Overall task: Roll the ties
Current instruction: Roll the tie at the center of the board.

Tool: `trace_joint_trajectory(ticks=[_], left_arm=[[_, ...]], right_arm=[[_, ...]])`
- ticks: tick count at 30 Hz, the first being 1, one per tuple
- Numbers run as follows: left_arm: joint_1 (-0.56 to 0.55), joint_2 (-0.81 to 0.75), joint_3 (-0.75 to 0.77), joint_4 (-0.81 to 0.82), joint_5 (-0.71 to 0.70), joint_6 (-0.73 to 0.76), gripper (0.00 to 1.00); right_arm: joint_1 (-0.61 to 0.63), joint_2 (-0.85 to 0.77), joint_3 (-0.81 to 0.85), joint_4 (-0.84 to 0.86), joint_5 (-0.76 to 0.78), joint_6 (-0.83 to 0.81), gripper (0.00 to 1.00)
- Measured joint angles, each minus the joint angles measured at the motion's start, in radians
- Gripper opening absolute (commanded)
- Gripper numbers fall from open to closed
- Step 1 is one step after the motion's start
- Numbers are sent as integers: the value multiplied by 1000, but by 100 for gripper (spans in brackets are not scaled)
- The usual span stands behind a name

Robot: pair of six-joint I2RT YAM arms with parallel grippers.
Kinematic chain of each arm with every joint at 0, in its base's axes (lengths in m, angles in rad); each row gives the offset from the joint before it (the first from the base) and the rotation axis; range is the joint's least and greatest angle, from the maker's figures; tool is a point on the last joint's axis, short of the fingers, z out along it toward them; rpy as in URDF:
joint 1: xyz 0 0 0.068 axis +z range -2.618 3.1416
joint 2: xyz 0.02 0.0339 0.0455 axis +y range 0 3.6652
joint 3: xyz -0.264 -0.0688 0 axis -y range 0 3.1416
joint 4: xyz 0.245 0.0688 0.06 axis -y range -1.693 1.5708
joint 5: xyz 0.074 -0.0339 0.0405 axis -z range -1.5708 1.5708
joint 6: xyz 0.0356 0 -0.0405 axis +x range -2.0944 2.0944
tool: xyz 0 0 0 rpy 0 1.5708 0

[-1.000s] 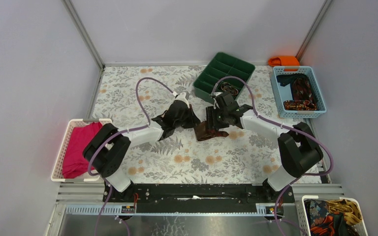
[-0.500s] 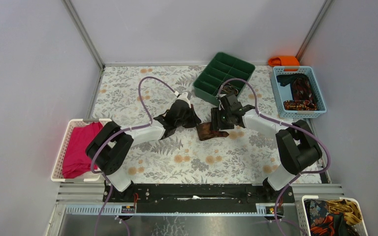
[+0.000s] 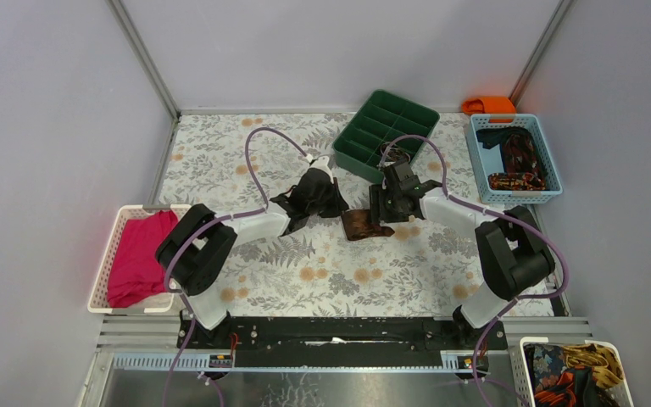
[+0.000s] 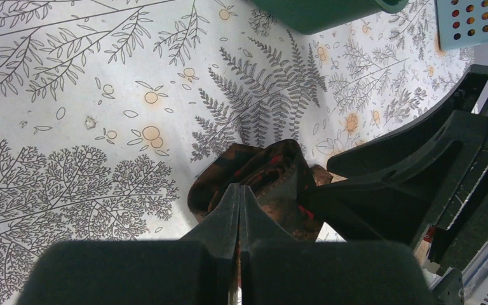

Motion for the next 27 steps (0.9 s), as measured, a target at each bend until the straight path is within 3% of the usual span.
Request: trace_joint_trajectory(ticks=[17,27], left_arm=[[0,-24,0,-154,-105,-25,0],[0,33,-5,-108,-5,-60,0]], right_arm=[[-18,42,0,-10,50,4,60],[-21,50,0,-10,50,6,58]])
